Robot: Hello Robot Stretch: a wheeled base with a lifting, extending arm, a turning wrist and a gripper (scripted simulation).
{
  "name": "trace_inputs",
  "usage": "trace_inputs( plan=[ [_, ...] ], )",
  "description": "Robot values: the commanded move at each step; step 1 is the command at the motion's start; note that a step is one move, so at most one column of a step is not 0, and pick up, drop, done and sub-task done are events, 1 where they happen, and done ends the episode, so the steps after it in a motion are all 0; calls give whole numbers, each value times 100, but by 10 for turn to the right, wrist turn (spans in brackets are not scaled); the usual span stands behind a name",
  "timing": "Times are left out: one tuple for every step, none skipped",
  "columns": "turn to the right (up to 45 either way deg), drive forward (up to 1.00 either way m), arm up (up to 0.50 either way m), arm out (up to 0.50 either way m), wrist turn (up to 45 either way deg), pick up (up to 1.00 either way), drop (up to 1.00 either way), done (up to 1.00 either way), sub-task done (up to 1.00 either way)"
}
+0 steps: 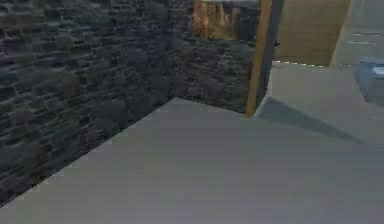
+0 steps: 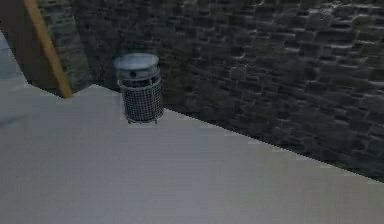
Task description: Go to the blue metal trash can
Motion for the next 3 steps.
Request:
trace_inputs(
  plan=[
    [360, 0, 0, 0, 0, 0, 0, 0, 0],
    [0, 100, 0, 0, 0, 0, 0, 0, 0],
    [0, 100, 0, 0, 0, 0, 0, 0, 0]
  ],
)
